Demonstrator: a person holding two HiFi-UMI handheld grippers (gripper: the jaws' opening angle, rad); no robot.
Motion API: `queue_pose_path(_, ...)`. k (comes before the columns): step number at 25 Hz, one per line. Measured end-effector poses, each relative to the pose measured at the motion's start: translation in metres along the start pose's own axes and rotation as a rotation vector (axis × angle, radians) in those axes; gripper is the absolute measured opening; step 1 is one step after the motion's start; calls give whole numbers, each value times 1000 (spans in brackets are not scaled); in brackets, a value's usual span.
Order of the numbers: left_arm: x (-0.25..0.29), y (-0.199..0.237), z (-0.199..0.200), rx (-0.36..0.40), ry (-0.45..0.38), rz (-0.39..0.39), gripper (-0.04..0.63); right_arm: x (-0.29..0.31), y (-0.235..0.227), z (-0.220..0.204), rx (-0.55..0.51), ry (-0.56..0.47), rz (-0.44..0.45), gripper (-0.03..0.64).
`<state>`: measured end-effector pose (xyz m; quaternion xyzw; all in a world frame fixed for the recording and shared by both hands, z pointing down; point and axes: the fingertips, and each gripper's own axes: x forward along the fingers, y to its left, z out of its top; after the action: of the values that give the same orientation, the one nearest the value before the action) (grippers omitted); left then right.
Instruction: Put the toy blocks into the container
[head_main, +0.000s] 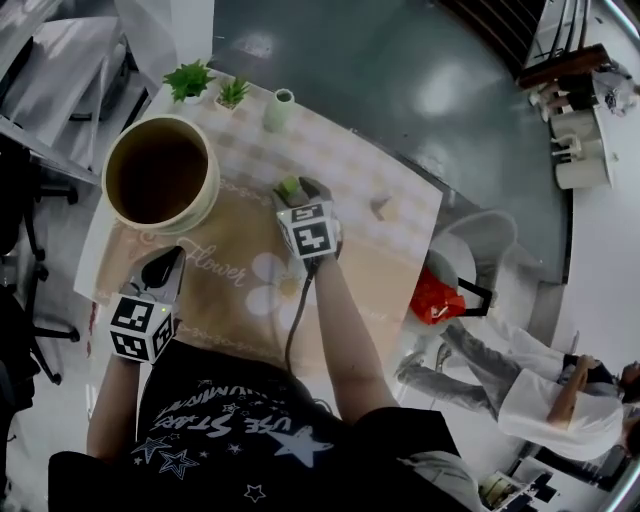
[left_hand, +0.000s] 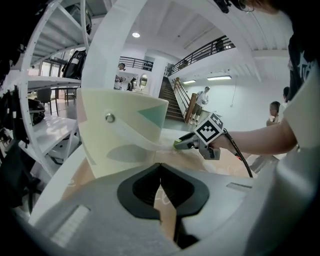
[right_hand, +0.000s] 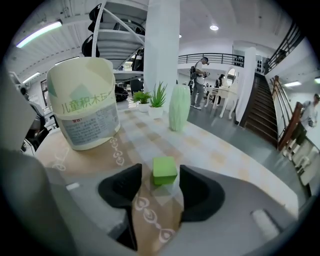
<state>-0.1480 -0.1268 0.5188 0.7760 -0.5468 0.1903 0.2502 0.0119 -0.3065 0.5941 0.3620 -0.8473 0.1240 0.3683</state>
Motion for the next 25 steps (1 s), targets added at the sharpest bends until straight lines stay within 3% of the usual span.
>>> queue_pose_path(2, 0, 1, 0, 0, -2, 0, 11, 1, -3, -1, 1, 12, -15, 163)
queue_pose_path(3, 0, 1, 1, 0, -4, 0, 11, 1, -4, -2, 2, 15, -22, 152)
queue_pose_path(19, -27, 23, 19, -13, -86, 42, 11, -50, 21, 47, -11, -77, 7, 150)
queue_pose_path(25, -47, 38, 23, -26, -130, 65, 11, -78, 34, 83, -73, -134, -3, 150)
